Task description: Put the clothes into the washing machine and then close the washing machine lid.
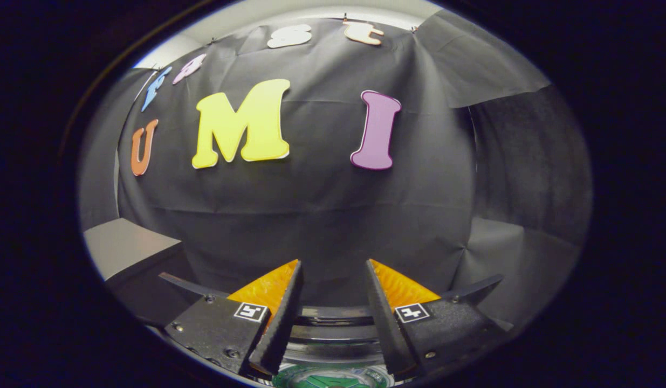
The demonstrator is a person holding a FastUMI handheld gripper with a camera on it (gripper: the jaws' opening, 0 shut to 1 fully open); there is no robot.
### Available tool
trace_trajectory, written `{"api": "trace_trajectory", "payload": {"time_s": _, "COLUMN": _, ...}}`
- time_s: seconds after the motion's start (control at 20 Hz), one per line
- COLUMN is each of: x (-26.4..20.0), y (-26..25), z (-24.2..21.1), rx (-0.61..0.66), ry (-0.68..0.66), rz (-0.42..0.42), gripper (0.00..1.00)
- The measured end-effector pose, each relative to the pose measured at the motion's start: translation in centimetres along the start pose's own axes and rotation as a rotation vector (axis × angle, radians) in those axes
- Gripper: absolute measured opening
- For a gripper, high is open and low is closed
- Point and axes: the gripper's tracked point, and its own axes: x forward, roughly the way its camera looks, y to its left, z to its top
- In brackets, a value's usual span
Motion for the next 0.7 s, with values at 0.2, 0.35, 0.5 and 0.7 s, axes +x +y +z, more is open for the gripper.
{"api": "trace_trajectory", "payload": {"time_s": 0.2, "x": -0.4, "y": 0.0, "z": 0.1, "rx": -0.001, "ry": -0.047, "rz": 0.002, "gripper": 0.73}}
{"api": "trace_trajectory", "payload": {"time_s": 0.35, "x": -1.9, "y": 0.0, "z": -0.3, "rx": 0.001, "ry": -0.083, "rz": 0.008, "gripper": 0.73}}
{"api": "trace_trajectory", "payload": {"time_s": 0.5, "x": -3.5, "y": -0.2, "z": -1.4, "rx": 0.0, "ry": -0.098, "rz": 0.007, "gripper": 0.73}}
{"api": "trace_trajectory", "payload": {"time_s": 0.7, "x": -4.2, "y": -0.2, "z": -1.8, "rx": -0.001, "ry": -0.103, "rz": 0.008, "gripper": 0.73}}
